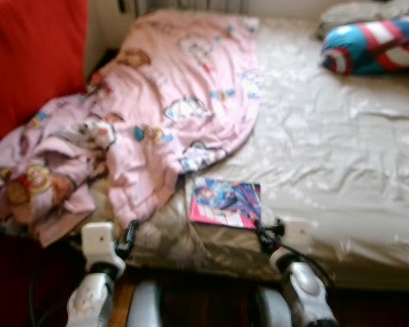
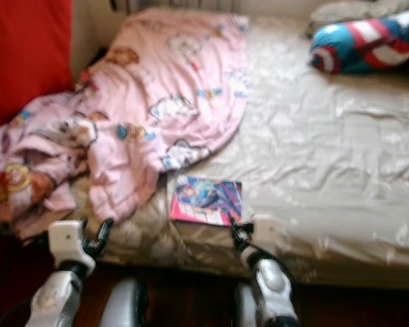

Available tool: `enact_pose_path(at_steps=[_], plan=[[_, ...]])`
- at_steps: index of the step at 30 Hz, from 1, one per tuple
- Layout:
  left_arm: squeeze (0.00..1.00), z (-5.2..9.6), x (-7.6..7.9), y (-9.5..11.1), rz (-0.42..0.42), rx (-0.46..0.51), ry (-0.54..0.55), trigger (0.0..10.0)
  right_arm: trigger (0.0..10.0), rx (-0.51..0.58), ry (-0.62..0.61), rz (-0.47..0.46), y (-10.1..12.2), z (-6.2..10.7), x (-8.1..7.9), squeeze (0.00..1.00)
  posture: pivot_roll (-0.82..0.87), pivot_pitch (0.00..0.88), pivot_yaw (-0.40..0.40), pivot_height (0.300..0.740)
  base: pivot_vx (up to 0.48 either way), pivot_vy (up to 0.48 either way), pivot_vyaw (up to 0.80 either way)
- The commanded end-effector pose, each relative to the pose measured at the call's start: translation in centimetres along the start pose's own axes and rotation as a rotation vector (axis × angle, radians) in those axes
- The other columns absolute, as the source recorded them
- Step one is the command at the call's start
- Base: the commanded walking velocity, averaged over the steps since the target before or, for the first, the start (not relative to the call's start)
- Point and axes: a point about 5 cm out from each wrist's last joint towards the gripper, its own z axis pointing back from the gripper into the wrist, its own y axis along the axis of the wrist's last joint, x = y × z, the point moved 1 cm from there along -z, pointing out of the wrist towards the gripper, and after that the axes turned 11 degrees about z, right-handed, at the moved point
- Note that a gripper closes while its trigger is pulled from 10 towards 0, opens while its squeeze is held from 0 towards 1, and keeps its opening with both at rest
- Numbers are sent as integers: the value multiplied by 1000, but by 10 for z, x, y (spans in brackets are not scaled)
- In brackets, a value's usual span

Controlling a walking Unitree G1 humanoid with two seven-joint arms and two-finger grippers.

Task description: Clean up the room

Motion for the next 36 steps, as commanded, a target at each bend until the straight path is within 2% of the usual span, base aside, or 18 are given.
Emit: enact_pose_path(at_steps=[1, 10, 17, 21, 22, 23, 24, 26, 27, 28, 33, 34, 35, 36], plan=[[0, 2, 1, -5, -8, -26, -5, 10000, 10000, -20, -10, -6, -5, 3, 4, 0, 39, 173, -25, 593, 259, 0, 0], [0, 3, 1, -3, -5, -17, -10, 10000, 10000, -62, 65, 50, -12, 4, -4, 0, 41, 180, -27, 593, 57, 0, 0], [0, 4, 2, -4, -4, -23, -12, 10000, 10000, -49, 79, 59, -5, -2, -7, 0, 46, 189, -26, 593, 0, 0, 0], [0, 4, 4, -5, -6, -27, -18, 10000, 10000, -49, 139, 181, 0, -7, -14, 0, 47, 196, -24, 593, 0, 0, 0], [0, 4, 5, -5, -7, -27, -20, 10000, 10000, -48, 143, 181, 1, -8, -14, 0, 49, 199, -25, 593, 0, 0, 0], [0, 4, 5, -4, -9, -26, -23, 10000, 10000, -51, 121, 120, 4, -11, -13, 0, 50, 202, -24, 593, 0, 0, 0], [0, 4, 5, -4, -9, -26, -23, 10000, 10000, -51, 121, 120, 4, -11, -13, 0, 50, 202, -24, 593, 0, 0, 0], [0, 4, 6, -3, -11, -24, -25, 10000, 10000, -67, 82, 2, 6, -15, -11, 0, 58, 211, -24, 593, 0, 0, 0], [0, 5, 7, -2, -15, -23, -29, 10000, 10000, -91, 53, -117, 6, -19, -13, 0, 74, 225, -23, 593, 0, 0, 0], [0, 5, 7, -2, -17, -22, -30, 10000, 10000, -100, 45, -160, 6, -21, -15, 0, 82, 230, -22, 593, 0, 0, 0], [0, 8, 4, 3, -30, -11, -23, 10000, 10000, -142, 33, -275, 6, -26, -27, 0, 121, 255, -21, 593, 0, 0, 0], [0, 9, 4, 4, -33, -9, -23, 10000, 10000, -143, 34, -297, 7, -27, -28, 510, 142, 266, -22, 593, 0, 0, 0], [0, 11, 4, 5, -35, -7, -22, 10000, 10000, -143, 36, -312, 7, -27, -29, 510, 150, 271, -22, 593, 0, 0, 0], [0, 13, 3, 6, -38, -4, -19, 10000, 10000, -147, 34, -329, 7, -27, -30, 1000, 170, 281, -21, 593, 0, 0, 0]])
